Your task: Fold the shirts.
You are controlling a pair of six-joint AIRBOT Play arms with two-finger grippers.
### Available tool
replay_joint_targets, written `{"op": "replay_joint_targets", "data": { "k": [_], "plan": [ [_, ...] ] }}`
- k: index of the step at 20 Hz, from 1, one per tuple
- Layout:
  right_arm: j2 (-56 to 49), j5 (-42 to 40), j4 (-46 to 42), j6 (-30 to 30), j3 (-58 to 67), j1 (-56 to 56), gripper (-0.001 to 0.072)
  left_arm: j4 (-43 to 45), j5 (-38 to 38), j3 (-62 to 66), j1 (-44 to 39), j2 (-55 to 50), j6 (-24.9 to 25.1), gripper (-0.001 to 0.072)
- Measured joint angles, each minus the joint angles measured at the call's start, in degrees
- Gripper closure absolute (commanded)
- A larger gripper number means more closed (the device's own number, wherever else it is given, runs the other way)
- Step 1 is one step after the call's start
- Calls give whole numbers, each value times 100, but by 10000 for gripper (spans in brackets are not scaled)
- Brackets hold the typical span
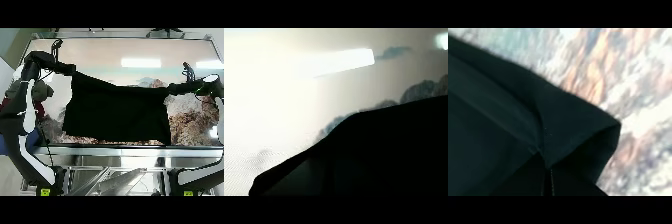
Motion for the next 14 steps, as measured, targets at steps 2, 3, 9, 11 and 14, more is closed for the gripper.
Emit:
{"op": "replay_joint_targets", "data": {
  "k": [2,3,9,11,14],
  "plan": [
    [-31,149,-166,-31,83,-15,693,144,356,149,13,-52,-46,695],
    [-24,258,-306,-37,107,-20,693,243,551,175,17,-52,-90,695],
    [162,953,-1244,11,155,-20,693,726,1182,-769,50,577,-291,695],
    [201,1163,-1504,26,125,-20,693,761,1191,-1316,111,905,-304,695],
    [232,1244,-1668,50,-13,-15,693,787,1019,-2070,262,1322,-332,695]
  ]
}}
